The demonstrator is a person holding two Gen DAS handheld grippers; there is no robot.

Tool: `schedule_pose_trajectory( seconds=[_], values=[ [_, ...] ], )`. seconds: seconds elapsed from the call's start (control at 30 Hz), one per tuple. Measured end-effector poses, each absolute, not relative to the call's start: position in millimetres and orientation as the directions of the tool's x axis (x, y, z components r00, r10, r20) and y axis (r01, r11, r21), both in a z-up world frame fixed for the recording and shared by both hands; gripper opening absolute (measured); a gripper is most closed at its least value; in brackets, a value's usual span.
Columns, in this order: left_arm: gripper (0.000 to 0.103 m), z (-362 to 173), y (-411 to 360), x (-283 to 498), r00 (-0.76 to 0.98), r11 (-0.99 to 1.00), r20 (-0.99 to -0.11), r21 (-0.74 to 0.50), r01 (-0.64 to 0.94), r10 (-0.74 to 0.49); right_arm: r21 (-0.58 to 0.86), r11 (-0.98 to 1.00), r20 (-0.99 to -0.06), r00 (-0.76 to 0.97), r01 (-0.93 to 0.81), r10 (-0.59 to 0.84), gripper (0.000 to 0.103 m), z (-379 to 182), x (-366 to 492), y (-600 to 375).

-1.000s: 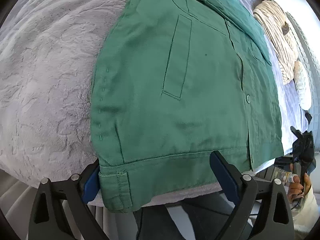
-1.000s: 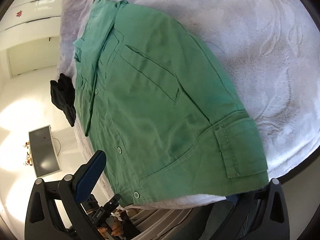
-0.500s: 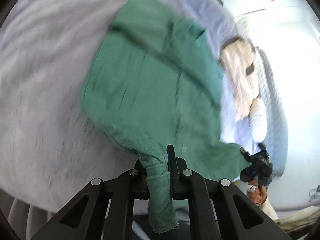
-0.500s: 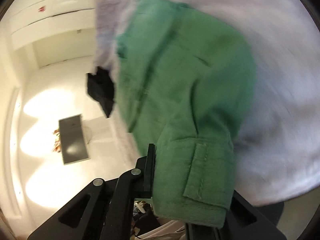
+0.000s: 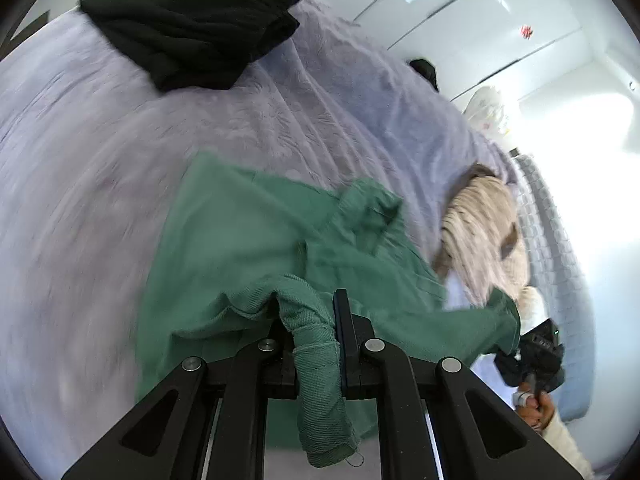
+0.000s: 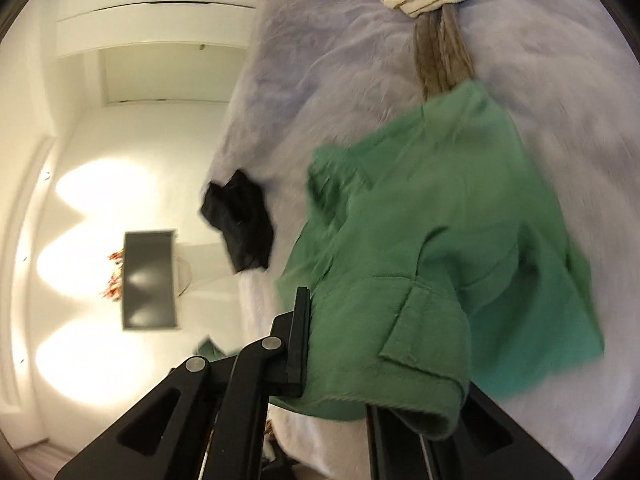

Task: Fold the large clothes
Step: 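Grasp the jacket hem with both grippers and lift it toward the collar, then lay the hem over the collar and open both grippers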

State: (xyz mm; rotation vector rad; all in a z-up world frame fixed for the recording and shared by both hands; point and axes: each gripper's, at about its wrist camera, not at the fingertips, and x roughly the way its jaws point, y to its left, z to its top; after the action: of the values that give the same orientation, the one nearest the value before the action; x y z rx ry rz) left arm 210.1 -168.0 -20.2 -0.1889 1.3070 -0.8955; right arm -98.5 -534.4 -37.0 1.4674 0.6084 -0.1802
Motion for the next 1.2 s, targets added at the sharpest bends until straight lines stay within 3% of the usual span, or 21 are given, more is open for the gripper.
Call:
schedule_pose_trajectory(
  seconds=[0.27, 0.43, 0.5, 0.53, 0.57, 0.6, 0.73, 0.83, 0.87, 0.9, 0.97, 1.1, 1.17, 1.2],
  values=[
    [0.013, -87, -226, 258, -0.023, 0.739, -0.847, -0.476, 0.477, -0.531, 0.800, 0.114, -0.600, 0.774, 0.590, 0.204, 0.007, -96, -43, -584],
    [0.023, -95, -229, 259, -0.025, 0.766, -0.873, -0.442, 0.467, -0.488, 0.779, 0.091, -0.623, 0.749, 0.621, 0.223, 0.015, -113, -32, -595],
    [0.075, -82, -226, 259, 0.037, 0.783, -0.883, -0.395, 0.481, -0.468, 0.789, 0.078, -0.610, 0.760, 0.610, 0.223, 0.029, -109, -35, -596],
    [0.081, -72, -223, 257, 0.078, 0.785, -0.881, -0.372, 0.495, -0.466, 0.790, 0.088, -0.610, 0.764, 0.607, 0.209, 0.036, -105, -38, -597],
    [0.081, -64, -221, 257, 0.089, 0.767, -0.871, -0.373, 0.522, -0.483, 0.793, 0.098, -0.608, 0.769, 0.602, 0.198, 0.061, -101, -42, -598],
    [0.081, -59, -220, 257, 0.087, 0.755, -0.866, -0.376, 0.537, -0.493, 0.794, 0.111, -0.607, 0.774, 0.597, 0.182, 0.079, -96, -45, -599],
    [0.081, -47, -218, 259, 0.131, 0.763, -0.868, -0.338, 0.551, -0.480, 0.771, 0.180, -0.633, 0.765, 0.611, 0.115, 0.080, -73, -58, -608],
    [0.081, -54, -219, 255, 0.140, 0.771, -0.881, -0.306, 0.559, -0.452, 0.693, 0.258, -0.707, 0.704, 0.674, 0.060, 0.077, -63, -61, -608],
    [0.081, -62, -221, 252, 0.141, 0.776, -0.892, -0.285, 0.562, -0.430, 0.668, 0.283, -0.728, 0.684, 0.689, 0.053, 0.070, -62, -61, -606],
    [0.081, -67, -223, 249, 0.143, 0.781, -0.899, -0.270, 0.564, -0.413, 0.634, 0.312, -0.754, 0.656, 0.707, 0.046, 0.054, -63, -60, -603],
    [0.081, -78, -225, 242, 0.148, 0.789, -0.914, -0.234, 0.569, -0.378, 0.576, 0.356, -0.797, 0.603, 0.736, 0.042, 0.033, -68, -57, -597],
    [0.081, -87, -218, 236, 0.148, 0.782, -0.923, -0.205, 0.589, -0.354, 0.434, 0.410, -0.874, 0.485, 0.802, -0.024, 0.036, -81, -61, -590],
    [0.081, -86, -210, 237, 0.155, 0.784, -0.925, -0.194, 0.590, -0.346, 0.371, 0.429, -0.903, 0.428, 0.824, -0.043, 0.051, -88, -66, -590],
    [0.081, -86, -204, 238, 0.156, 0.789, -0.926, -0.194, 0.583, -0.343, 0.338, 0.430, -0.916, 0.397, 0.837, -0.052, 0.051, -93, -70, -591]
  ],
)
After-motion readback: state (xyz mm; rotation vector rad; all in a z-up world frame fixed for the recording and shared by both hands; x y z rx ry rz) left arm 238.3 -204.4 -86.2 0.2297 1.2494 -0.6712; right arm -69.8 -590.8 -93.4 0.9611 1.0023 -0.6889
